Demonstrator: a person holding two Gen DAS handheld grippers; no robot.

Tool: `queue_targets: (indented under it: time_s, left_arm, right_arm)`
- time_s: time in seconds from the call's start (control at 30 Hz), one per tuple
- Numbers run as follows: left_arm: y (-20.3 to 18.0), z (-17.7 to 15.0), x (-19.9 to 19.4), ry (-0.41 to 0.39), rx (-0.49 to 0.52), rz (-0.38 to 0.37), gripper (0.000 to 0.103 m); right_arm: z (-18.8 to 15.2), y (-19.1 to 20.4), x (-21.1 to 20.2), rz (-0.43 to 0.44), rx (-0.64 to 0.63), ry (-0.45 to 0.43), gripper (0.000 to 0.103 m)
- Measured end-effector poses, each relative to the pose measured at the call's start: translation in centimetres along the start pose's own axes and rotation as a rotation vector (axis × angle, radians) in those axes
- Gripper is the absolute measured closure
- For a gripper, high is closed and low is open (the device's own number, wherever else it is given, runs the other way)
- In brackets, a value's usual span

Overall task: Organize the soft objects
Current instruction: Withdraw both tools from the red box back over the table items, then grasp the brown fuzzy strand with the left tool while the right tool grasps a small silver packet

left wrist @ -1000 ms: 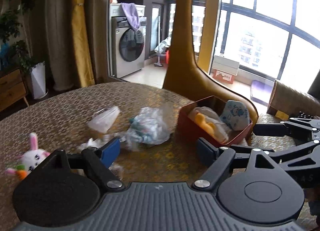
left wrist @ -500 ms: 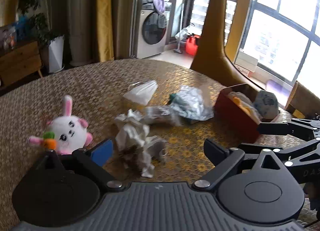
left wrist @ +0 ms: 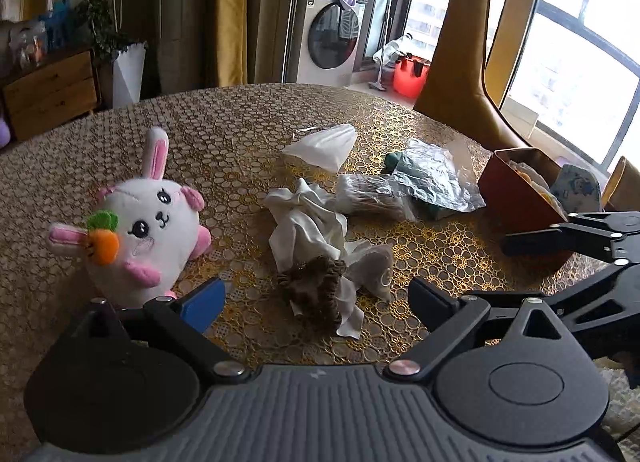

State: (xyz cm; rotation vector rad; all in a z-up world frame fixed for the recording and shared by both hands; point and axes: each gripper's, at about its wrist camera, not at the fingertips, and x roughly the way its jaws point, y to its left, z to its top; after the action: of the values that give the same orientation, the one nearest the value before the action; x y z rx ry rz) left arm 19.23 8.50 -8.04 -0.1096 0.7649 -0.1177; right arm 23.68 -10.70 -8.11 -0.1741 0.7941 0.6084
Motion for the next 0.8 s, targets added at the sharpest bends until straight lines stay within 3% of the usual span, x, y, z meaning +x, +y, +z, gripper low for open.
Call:
queue_targets:
  time_s: [0.23, 0.4, 0.63, 0.8]
  left_arm:
    - [1.3, -0.4, 1.7, -0.017, -0.060, 0.034, 0.005]
    - [1.2, -0.5, 2.9, -0.004, -0.031, 0.024, 0.005]
    - [1.1, -0.2, 4.5, 0.015, -0.040, 0.014, 0.006]
    - [1.2, 0.0, 5.7, 0.051, -0.059, 0.003, 0.030]
  right_arm:
    - [0.8, -1.0, 3.5, 0.021, -0.050, 0.020, 0.028]
    - [0.8, -1.0, 5.5, 0.062, -0.096, 0.031, 0.035]
    - [0.9, 0.0, 7.7, 0.050, -0.193, 0.020, 0.055]
    - [0.8, -0.2, 9.0, 0.055, -0.177, 0.017, 0.058]
